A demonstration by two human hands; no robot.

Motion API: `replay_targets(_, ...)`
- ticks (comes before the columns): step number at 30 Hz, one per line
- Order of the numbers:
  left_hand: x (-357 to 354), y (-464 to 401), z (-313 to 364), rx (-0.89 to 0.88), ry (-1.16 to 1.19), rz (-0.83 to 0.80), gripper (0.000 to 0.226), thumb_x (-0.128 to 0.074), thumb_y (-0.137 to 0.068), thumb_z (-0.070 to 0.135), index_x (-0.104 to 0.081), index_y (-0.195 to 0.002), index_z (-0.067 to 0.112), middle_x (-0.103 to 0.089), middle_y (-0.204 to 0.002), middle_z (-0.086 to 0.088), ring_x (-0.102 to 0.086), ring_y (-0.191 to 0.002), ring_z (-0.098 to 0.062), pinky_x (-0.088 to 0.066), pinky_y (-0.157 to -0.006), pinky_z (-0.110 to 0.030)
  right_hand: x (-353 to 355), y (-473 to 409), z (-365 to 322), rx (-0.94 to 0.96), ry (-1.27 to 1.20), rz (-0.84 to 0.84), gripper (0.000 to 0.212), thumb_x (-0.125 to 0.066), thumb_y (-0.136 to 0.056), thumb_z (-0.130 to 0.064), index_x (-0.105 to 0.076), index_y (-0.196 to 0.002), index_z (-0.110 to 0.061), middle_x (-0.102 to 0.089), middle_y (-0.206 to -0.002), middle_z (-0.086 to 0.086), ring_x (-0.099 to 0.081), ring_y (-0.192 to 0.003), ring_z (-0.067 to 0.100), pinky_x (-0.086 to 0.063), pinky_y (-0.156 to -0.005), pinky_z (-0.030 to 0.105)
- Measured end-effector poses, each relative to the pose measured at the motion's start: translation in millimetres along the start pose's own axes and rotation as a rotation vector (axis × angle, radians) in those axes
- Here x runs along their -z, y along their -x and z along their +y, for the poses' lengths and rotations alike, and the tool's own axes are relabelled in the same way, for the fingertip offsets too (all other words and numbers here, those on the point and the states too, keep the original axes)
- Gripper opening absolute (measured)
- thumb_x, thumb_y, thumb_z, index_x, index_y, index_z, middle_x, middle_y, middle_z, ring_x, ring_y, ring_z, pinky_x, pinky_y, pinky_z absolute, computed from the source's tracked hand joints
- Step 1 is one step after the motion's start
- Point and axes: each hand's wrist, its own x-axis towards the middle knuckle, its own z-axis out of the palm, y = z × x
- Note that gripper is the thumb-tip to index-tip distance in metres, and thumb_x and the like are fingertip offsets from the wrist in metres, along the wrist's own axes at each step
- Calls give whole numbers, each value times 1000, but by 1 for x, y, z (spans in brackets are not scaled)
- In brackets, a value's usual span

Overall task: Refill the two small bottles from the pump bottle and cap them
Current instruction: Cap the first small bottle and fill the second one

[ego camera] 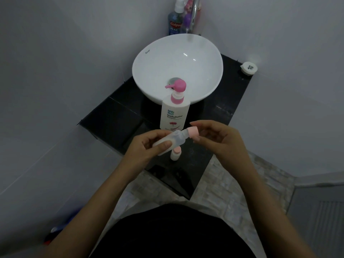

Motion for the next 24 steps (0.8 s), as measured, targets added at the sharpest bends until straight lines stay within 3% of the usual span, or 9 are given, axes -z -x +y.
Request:
replay_targets(4, -5, 0, 3, 0, -1, -17, 25, -63, -76, 35, -68, -101, 34, -70, -98, 24, -63, -92, 5, -49, -71, -7, 5, 2, 0, 79, 131, -55, 28, -67, -81, -9, -67, -108, -17, -68, -101, -7, -64, -91, 6, -50, -80, 13)
replay_targets(8, -7, 0, 5, -9, -3, -20, 26, -64, -77, 32, -69, -102, 30, -70, -97, 21, -64, -91, 3, -49, -71, -8, 4, 1, 0, -1, 191, -33, 14, -64, -79, -37, -68, -90, -29, -69, -74, -13, -65, -64, 3, -51, -62, 11)
replay_targets(10, -7, 0, 5, -2, 0, -20, 26, -64, -76, 32, -69, -102, 28, -71, -97, 19, -64, -92, 2, -49, -72, -9, 0, 0, 2, -45, 246, 7, 30, -53, -76, -58, -66, -74, -30, -66, -60, -7, -60, -51, 5, -51, -53, 17)
replay_targets(12, -8, 0, 5, 4, 4, -24, 27, -65, -76, 30, -69, -102, 27, -71, -97, 18, -64, -92, 2, -49, -72, -9, -1, 0, 2, -64, 298, 14, 44, -42, -74, -68, -63, -71, -30, -64, -59, -4, -58, -50, 7, -52, -55, 26)
replay_targets(15, -7, 0, 7, 6, 9, -17, 26, -65, -76, 31, -70, -102, 28, -71, -97, 19, -64, -92, 2, -49, -72, -9, 7, -1, 1, -45, 219, -57, 37, -45, -74, -67, -59, -92, -39, -66, -74, -10, -63, -62, 4, -55, -59, 20)
replay_targets(18, -8, -1, 8, 12, 17, -12, 26, -65, -76, 32, -70, -101, 29, -71, -98, 19, -64, -93, 2, -49, -71, -8, 15, -1, 1, 3, 76, -165, 30, -63, -82, -37, -57, -110, -29, -69, -89, -7, -68, -69, 12, -55, -61, 18)
replay_targets(20, -8, -1, 8, 16, 26, -13, 25, -65, -76, 34, -71, -100, 31, -72, -98, 17, -64, -93, 2, -49, -71, -8, 10, -1, 1, 1, 93, -132, 18, -62, -83, -35, -64, -98, -25, -70, -81, -6, -66, -59, 11, -50, -54, 12)
replay_targets(24, -8, -2, 8, 32, 36, -14, 27, -65, -76, 34, -72, -101, 28, -72, -100, 13, -65, -93, 0, -49, -72, -9, 1, -2, -1, -76, 245, 22, 42, -44, -76, -62, -65, -75, -26, -65, -59, -3, -59, -46, 9, -50, -50, 18)
